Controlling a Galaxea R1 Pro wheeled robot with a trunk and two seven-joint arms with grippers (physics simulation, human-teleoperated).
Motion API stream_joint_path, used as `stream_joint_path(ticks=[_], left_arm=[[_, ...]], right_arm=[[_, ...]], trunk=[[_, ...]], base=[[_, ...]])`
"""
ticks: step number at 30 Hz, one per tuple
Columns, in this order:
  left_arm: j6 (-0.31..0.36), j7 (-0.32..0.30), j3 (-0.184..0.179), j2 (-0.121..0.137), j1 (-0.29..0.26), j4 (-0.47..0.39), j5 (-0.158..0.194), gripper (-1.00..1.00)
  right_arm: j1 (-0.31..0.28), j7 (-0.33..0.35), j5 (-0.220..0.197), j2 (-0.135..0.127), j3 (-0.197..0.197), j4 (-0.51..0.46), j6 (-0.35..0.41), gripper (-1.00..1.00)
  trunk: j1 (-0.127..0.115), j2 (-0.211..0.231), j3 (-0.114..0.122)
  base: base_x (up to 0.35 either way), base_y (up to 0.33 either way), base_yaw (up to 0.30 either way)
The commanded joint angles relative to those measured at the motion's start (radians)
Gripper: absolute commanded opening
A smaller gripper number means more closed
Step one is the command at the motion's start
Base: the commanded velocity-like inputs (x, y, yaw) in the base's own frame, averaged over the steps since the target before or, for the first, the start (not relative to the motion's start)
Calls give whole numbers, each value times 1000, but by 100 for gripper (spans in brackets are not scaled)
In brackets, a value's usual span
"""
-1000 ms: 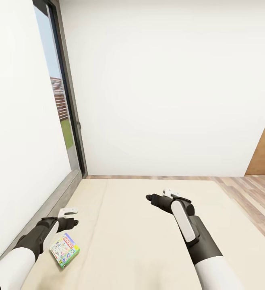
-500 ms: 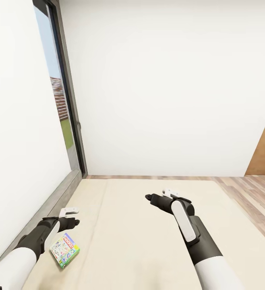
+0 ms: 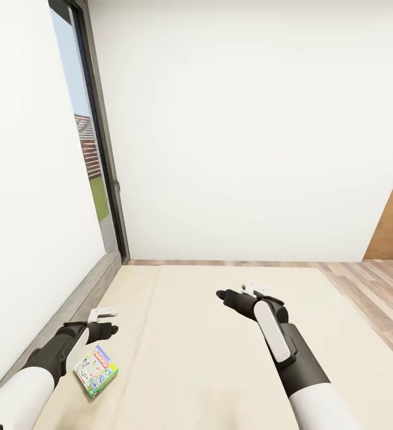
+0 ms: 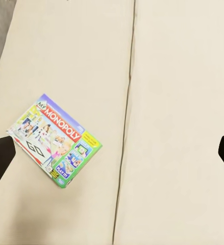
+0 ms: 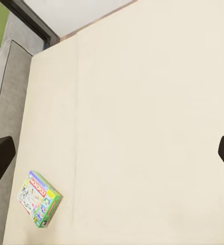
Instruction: Put all the toys in the child's room - the three board games (two on the bed and one on the table), the two jigsaw puzzles on the table, and the tennis ball on the table - inside the toy box on the table in the child's room.
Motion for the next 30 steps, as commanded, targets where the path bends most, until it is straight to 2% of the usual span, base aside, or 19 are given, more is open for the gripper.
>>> stream_joint_path(ticks=[1,30], left_arm=[[6,0,0,0,0,-1,9,100],[5,-1,-6,0,0,-1,9,100]], right_arm=[[0,-10,-11,0,1,-1,1,100],[1,-9,-13,3,0,-2,6,100]], trunk=[[0,-1,0],[0,-1,0]], base=[[0,0,0],[0,4,0]])
